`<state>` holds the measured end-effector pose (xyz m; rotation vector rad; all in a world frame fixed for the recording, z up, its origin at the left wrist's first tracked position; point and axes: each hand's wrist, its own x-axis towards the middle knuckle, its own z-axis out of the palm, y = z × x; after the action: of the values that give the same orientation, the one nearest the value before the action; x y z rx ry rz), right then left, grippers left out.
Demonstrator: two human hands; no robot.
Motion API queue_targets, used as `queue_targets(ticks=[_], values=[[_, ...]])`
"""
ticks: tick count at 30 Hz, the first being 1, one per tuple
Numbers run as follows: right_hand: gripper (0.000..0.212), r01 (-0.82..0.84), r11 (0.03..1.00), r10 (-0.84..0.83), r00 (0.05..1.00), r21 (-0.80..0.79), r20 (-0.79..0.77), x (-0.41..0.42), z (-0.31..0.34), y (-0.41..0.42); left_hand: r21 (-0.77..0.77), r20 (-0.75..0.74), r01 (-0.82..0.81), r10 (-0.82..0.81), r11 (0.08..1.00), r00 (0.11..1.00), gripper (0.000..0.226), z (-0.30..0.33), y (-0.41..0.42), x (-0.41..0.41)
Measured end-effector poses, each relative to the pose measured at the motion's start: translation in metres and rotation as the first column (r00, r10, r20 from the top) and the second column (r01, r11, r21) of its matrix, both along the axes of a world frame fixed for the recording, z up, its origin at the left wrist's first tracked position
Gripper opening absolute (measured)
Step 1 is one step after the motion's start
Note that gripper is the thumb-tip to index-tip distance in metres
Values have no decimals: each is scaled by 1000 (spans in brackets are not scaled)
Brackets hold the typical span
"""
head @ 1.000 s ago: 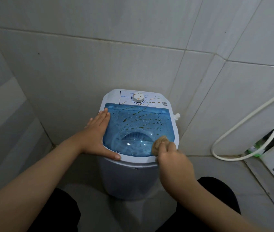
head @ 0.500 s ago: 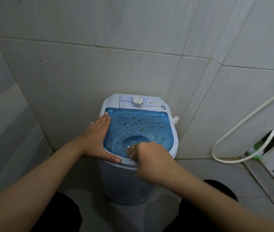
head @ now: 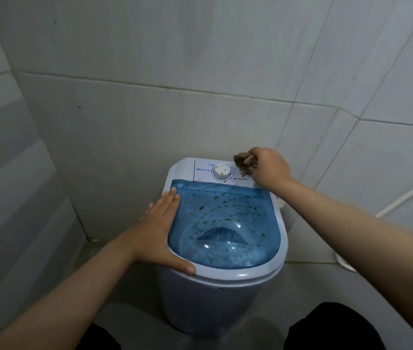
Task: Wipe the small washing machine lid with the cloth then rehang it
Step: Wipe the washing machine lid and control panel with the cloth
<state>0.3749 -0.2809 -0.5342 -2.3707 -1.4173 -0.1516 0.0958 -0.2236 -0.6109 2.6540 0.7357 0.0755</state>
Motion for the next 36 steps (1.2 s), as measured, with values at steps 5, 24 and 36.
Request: queue_targets(ticks=[5, 24, 36], values=[[41, -44, 997, 55, 985, -68, 162, 4, -32, 14, 5, 4, 7, -7, 1000, 1000, 151, 0, 1, 0], [38, -224, 816, 324, 941, -533, 100, 2, 15, -34, -13, -23, -17, 17, 1000, 1000, 151, 7, -5, 0], [34, -63, 967, 130, 955, -248, 265, -7, 0, 33, -25, 2, -7, 7, 1000, 1000, 150, 4, -2, 0]])
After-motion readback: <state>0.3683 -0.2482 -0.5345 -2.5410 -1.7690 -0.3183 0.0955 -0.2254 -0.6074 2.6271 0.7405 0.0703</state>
